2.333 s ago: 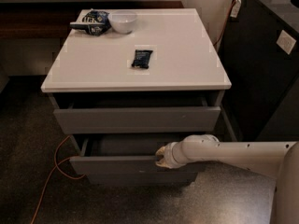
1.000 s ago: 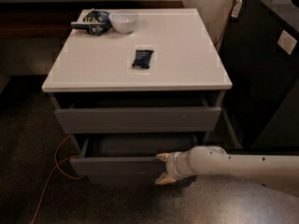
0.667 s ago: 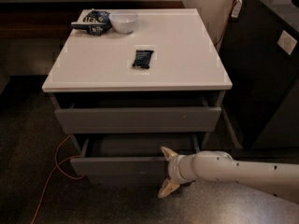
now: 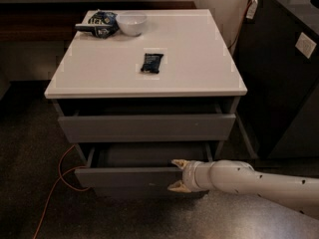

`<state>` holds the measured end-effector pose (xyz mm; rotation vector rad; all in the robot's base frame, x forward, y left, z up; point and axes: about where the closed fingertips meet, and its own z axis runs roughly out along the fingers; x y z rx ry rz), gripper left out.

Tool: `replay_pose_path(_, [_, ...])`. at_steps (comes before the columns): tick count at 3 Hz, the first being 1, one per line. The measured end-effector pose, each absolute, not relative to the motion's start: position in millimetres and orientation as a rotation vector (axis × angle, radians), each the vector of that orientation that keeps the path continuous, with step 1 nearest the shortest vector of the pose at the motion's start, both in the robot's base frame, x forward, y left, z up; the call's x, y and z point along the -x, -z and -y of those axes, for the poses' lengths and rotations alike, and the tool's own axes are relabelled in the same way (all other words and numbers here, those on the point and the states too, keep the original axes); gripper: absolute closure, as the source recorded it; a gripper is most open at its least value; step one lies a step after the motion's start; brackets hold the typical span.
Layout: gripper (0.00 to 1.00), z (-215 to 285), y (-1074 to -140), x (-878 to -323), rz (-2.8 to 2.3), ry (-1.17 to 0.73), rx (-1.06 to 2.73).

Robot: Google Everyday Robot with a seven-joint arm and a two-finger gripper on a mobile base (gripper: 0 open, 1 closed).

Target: Open middle drawer

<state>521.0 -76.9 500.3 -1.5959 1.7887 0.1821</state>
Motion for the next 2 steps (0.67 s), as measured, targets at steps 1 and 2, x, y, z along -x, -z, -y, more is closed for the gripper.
replay_pose_path(1, [0.59, 83.7, -505.0, -538.5, -1.809, -0.158, 1.541])
replay_pose_path(2, [0.83, 92.1, -501.8, -560.1, -1.842, -0.135, 1.503])
